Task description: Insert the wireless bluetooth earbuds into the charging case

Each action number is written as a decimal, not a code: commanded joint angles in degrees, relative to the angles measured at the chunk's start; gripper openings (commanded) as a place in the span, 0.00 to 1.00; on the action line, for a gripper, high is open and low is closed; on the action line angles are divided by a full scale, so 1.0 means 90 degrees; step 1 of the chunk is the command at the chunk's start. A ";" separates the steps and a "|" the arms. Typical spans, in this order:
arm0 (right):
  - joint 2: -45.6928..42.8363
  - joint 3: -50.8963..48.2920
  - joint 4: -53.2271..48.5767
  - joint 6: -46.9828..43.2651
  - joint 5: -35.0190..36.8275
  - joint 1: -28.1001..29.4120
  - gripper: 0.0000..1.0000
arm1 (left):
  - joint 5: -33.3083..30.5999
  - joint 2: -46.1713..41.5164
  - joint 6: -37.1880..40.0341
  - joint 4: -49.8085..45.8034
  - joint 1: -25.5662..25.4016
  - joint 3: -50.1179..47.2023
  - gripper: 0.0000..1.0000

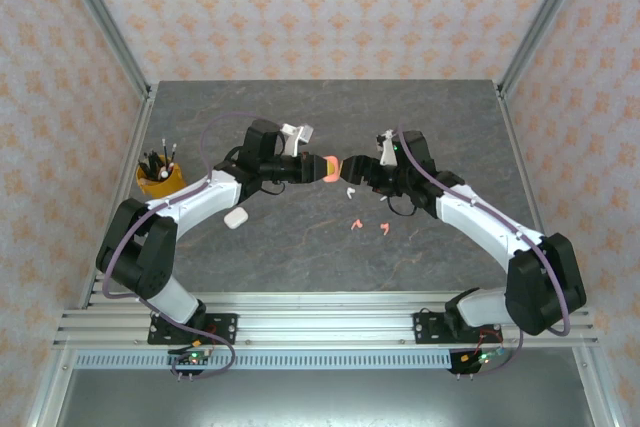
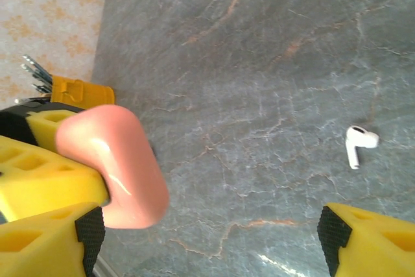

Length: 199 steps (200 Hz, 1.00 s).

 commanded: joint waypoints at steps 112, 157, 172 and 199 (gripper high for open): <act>0.0722 -0.0298 0.0754 0.0157 0.0146 -0.0147 0.80 | 0.0353 -0.0380 0.0133 -0.0190 0.0025 0.0326 0.00; 0.0768 -0.0545 0.0906 0.0344 0.0054 -0.0501 0.78 | 0.0373 -0.0561 0.0202 -0.0298 0.0018 0.0353 0.00; 0.0566 -0.0515 0.0771 0.0304 -0.0021 -0.0519 0.78 | 0.0373 -0.0546 0.0236 -0.0328 0.0018 0.0348 0.00; 0.0031 -0.0444 0.0523 0.0151 -0.0229 -0.0516 0.78 | 0.0409 -0.0452 0.0271 -0.0325 0.0018 0.0360 0.00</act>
